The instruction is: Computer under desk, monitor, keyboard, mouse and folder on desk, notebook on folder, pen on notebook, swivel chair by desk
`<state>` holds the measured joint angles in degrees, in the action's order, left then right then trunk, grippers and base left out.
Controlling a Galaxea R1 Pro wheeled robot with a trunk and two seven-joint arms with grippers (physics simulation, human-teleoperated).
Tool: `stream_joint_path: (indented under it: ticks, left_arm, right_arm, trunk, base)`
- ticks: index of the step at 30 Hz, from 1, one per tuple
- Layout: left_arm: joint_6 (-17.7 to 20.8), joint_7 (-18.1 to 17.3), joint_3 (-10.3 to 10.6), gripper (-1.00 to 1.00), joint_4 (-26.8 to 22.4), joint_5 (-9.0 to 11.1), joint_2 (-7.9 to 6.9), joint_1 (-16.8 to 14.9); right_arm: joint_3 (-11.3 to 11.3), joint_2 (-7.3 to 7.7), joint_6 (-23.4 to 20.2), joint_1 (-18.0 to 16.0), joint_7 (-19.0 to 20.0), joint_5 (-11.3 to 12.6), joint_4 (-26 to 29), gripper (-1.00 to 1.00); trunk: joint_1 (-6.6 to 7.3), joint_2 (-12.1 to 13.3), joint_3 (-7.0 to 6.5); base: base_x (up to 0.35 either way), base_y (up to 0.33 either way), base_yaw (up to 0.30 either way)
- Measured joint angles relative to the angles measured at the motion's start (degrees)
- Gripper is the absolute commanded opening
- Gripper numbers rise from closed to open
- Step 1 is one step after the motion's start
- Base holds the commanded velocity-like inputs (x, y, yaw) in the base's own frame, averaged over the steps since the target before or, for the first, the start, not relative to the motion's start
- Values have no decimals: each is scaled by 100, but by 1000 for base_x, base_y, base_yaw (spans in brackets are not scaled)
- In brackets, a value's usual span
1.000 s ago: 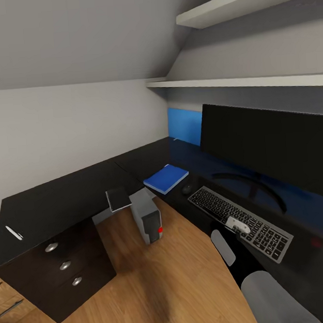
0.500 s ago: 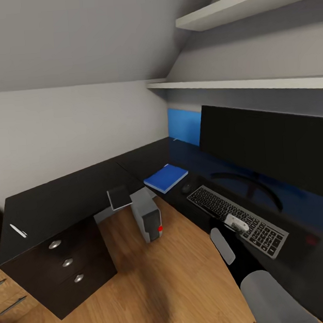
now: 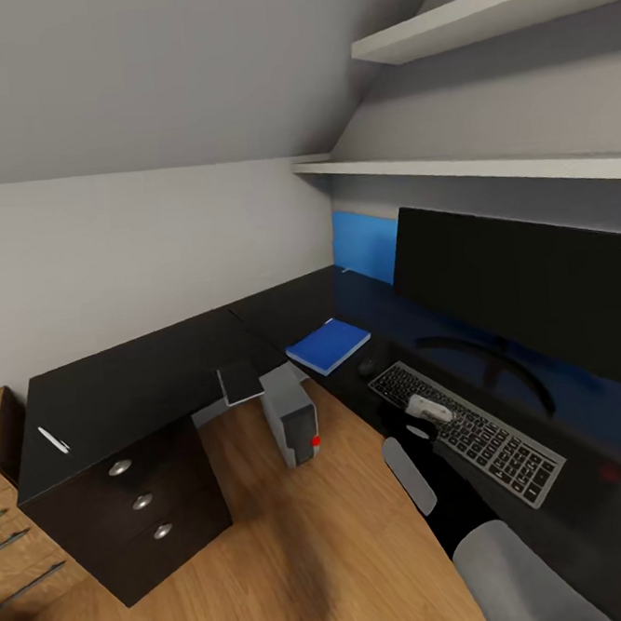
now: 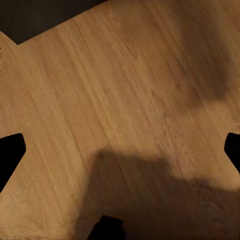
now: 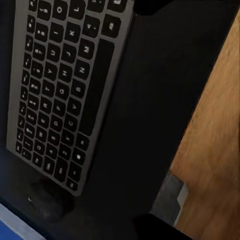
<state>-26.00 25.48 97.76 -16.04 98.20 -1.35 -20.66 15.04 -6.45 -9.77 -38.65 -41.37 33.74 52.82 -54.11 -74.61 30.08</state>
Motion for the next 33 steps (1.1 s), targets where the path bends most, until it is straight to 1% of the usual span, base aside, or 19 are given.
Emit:
stream_joint_path:
  ticks: [1, 3, 7, 8, 9, 12, 17, 22, 24, 26, 27, 28, 29, 30, 31, 32, 33]
  left_arm:
    - [55, -4, 1, 100, 0, -2, 0, 0]
    - [90, -7, 1, 100, 0, -4, 0, 0]
    - [113, -13, 14, 100, 0, -9, 0, 0]
    - [109, -14, 16, 100, 0, -9, 0, 0]
    - [104, -15, 19, 100, 1, -9, 0, 0]
    - [103, -15, 13, 100, 0, -10, 0, 0]
    - [98, -15, 13, 100, 0, -11, 0, 0]
    - [95, -15, 19, 100, 1, -17, 8, 0]
    - [95, -15, 17, 100, 1, -17, 9, 0]
    - [95, -12, 10, 100, 1, -17, 9, 0]
    - [95, -10, 10, 100, 1, -19, 12, 0]
    - [95, -8, 11, 100, 0, -24, 19, -1]
    - [95, -7, 11, 100, -3, -28, 19, 0]
    - [95, -7, 10, 100, -5, -31, 19, 0]
    - [95, -7, 10, 100, -5, -32, 18, 0]
    - [95, -6, 10, 100, -6, -34, 18, 0]
    - [95, -6, 9, 100, -7, -36, 20, 0]
  right_arm:
    - [100, 0, 0, 1, -3, 0, 6, 100]
    - [195, 0, 0, 1, -4, 0, 10, 100]
    - [586, -6, 1, 2, -7, 0, 14, 100]
    - [711, -7, 1, 2, -7, 1, 13, 100]
    - [1097, -9, 2, 3, -6, 5, 9, 100]
    - [1216, -9, 0, 3, -2, 2, 7, 100]
    - [1282, -17, 0, 3, 1, 7, -4, 100]
    - [1309, -47, -40, 3, 47, 42, -28, 100]
    - [1312, -51, -57, 3, 187, 95, -32, 100]
    - [1309, -50, -66, 3, 434, 235, -33, 100]
    - [1300, -39, -74, 5, 662, 394, -31, 100]
    - [1278, 24, -101, 8, 1339, 965, -29, 100]
    - [1276, 50, -105, 8, 1491, 1105, -30, 100]
    - [1273, 113, -110, 12, 1737, 1358, -35, 100]
    - [1272, 151, -112, 16, 1855, 1495, -37, 100]
    - [1272, 232, -119, 20, 2059, 1761, -37, 100]
    - [1272, 390, -133, 25, 2401, 2375, -39, 100]
  trunk:
    - [0, 0, 0]
    - [0, 0, 0]
    - [0, 0, 0]
    - [0, 0, 0]
    - [0, 0, 3]
    - [0, 0, 12]
    - [2, 0, 33]
    - [3, 0, 53]
    - [2, 0, 59]
    - [1, 0, 65]
    - [1, 0, 68]
    - [0, 0, 69]
    - [0, 0, 70]
    - [0, 0, 70]
    - [0, 0, 71]
    - [0, 0, 71]
    - [0, 0, 71]
  base:
    - [0, 0, 257]
    - [0, 0, 262]
    - [0, 0, 269]
    - [0, 0, 267]
    - [0, 0, 265]
    - [10, 0, 259]
    - [157, 0, 250]
    - [282, 0, 127]
    - [200, 0, 69]
    - [112, 0, 39]
    - [29, 0, 10]
    - [23, 0, 8]
    - [15, 0, 5]
    - [12, 0, 4]
    - [8, 0, 3]
    - [3, 0, 1]
    - [2, 0, 1]
